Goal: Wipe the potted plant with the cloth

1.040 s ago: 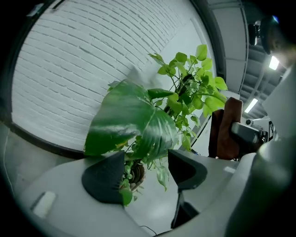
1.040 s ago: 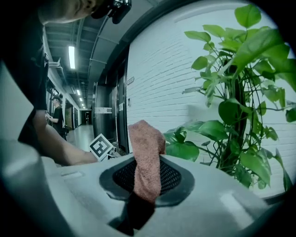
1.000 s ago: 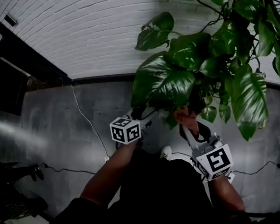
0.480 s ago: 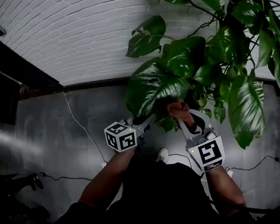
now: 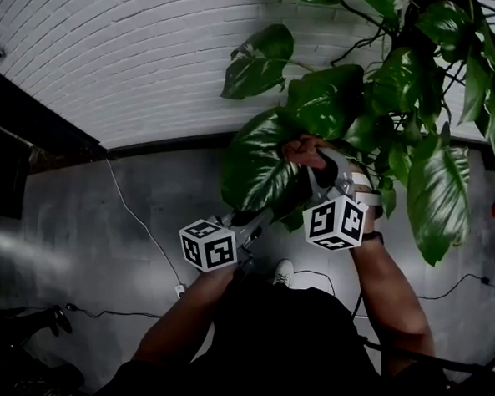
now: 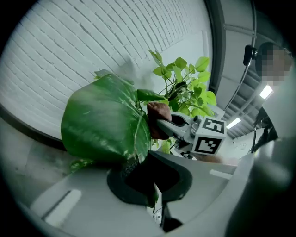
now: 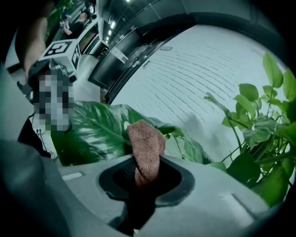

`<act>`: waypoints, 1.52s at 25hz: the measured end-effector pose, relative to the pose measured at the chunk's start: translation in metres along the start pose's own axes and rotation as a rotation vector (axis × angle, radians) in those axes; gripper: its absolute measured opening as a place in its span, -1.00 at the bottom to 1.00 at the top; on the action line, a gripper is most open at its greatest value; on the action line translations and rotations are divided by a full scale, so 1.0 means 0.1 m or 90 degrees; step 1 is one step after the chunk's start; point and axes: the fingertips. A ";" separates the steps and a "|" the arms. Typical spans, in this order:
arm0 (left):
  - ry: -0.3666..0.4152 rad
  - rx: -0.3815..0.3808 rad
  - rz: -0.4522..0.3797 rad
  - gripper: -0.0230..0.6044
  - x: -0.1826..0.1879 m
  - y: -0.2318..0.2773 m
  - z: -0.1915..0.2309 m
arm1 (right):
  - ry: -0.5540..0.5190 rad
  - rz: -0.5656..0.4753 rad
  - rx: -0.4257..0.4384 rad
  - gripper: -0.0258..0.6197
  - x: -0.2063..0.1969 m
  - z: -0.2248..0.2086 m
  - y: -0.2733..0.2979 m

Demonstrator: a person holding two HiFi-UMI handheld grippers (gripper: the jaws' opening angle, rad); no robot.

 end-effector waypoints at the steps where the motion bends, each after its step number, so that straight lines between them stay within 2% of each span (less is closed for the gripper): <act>1: 0.007 0.000 0.000 -0.87 0.01 -0.01 -0.02 | 0.002 0.005 0.000 -0.71 -0.01 -0.03 0.05; 4: 0.010 -0.004 0.001 -0.87 0.06 0.00 -0.08 | 0.032 0.008 0.012 -0.71 -0.03 -0.07 0.15; 12: -0.007 0.004 0.012 -0.87 0.06 -0.04 -0.07 | 0.134 -0.017 0.100 -0.71 0.01 0.21 0.12; 21: 0.024 0.023 0.015 -0.87 0.06 -0.02 -0.08 | 0.148 -0.055 0.156 -0.71 0.17 0.54 -0.07; 29: 0.016 0.014 0.013 -0.87 0.09 -0.04 -0.16 | 0.213 -0.092 0.203 -0.71 0.36 0.83 -0.35; 38: 0.016 0.012 0.013 -0.87 0.07 -0.07 -0.14 | 0.245 -0.106 0.249 -0.71 0.50 1.02 -0.50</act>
Point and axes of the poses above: the fingertips, and each gripper's own axes: y forward along the fingers, z to its left, x out of its top, and after that the axes turned 4 degrees about -z, right-handed
